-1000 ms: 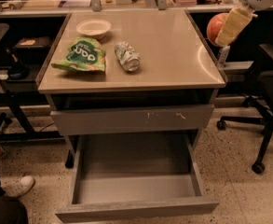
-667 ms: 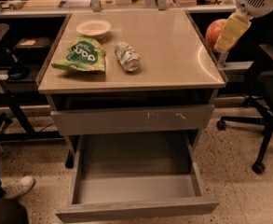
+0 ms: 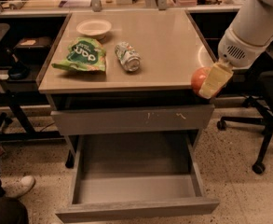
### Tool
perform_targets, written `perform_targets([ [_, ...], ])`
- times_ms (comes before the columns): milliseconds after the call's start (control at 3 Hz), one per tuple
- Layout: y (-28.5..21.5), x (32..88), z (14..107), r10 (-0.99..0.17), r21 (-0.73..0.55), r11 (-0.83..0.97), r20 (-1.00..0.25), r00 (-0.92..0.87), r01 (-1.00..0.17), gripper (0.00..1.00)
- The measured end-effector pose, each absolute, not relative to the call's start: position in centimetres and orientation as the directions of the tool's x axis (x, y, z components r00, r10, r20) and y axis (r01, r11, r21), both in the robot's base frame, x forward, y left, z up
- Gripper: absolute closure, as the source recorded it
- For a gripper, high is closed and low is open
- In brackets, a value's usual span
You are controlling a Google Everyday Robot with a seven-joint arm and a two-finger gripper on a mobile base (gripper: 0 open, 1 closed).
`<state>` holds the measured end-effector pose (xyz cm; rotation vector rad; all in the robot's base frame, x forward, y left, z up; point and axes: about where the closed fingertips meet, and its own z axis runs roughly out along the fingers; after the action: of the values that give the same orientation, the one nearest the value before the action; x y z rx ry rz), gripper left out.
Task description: Place apple into middle drawer
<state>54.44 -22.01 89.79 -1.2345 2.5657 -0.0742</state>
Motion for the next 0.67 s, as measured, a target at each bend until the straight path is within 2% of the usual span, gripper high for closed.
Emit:
perform_targets([
  [667, -21.5, 53.6, 87.0, -0.747, -0.127, 0.657, -0.239, -0.62, -0.743, 1.0],
])
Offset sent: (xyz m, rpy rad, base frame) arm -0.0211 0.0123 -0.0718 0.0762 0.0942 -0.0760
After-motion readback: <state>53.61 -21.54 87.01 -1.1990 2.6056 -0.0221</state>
